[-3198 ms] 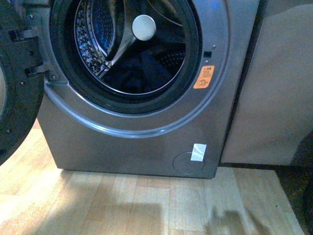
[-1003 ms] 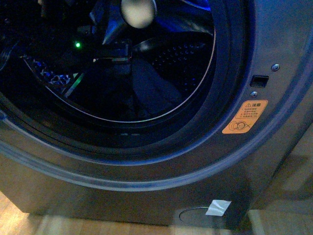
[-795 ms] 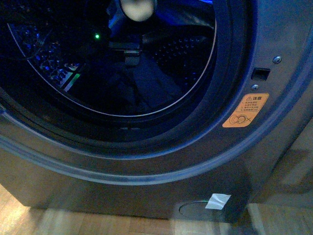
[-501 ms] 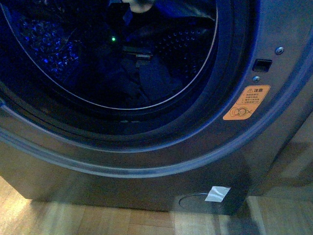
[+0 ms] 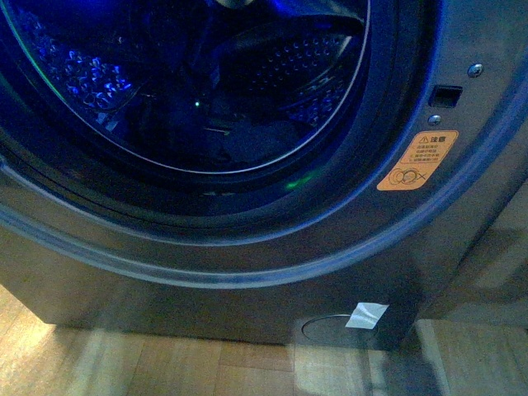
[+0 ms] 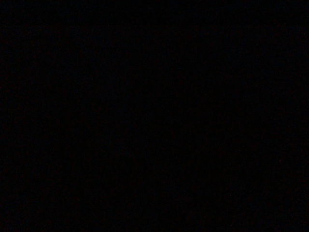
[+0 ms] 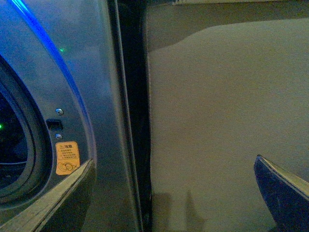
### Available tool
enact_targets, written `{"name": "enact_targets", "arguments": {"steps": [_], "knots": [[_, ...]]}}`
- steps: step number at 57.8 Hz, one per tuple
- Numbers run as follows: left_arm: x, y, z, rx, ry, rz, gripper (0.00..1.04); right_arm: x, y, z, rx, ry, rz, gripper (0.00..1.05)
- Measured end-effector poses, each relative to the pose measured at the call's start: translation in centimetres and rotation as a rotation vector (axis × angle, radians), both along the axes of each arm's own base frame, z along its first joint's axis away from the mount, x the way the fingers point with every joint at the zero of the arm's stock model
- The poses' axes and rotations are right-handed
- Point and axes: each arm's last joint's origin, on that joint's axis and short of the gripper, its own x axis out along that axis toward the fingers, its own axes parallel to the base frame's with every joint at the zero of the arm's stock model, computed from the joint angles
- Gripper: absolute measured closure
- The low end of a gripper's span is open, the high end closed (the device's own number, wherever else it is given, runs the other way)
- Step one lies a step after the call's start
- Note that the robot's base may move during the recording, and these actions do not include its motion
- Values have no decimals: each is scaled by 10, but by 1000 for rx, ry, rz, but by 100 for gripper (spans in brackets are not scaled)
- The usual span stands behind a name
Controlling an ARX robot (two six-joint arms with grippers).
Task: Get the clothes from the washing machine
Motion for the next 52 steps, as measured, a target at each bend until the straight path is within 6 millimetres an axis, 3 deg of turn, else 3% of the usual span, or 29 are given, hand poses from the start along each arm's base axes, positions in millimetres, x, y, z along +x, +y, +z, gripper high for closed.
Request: {"name": "enact_targets", "arguments": {"steps": [15, 26, 39, 52], "knots": [[-8, 0, -7, 9, 9, -24, 8, 0, 0, 0, 0, 0, 0, 7], [-13, 1, -2, 47, -37, -94, 42, 0, 0, 0, 0, 0, 0, 7], [-25, 5, 10, 36, -87, -152, 70, 0, 0, 0, 0, 0, 0, 7], [-50, 18, 39, -18, -192, -198, 97, 0, 0, 0, 0, 0, 0, 7]]}}
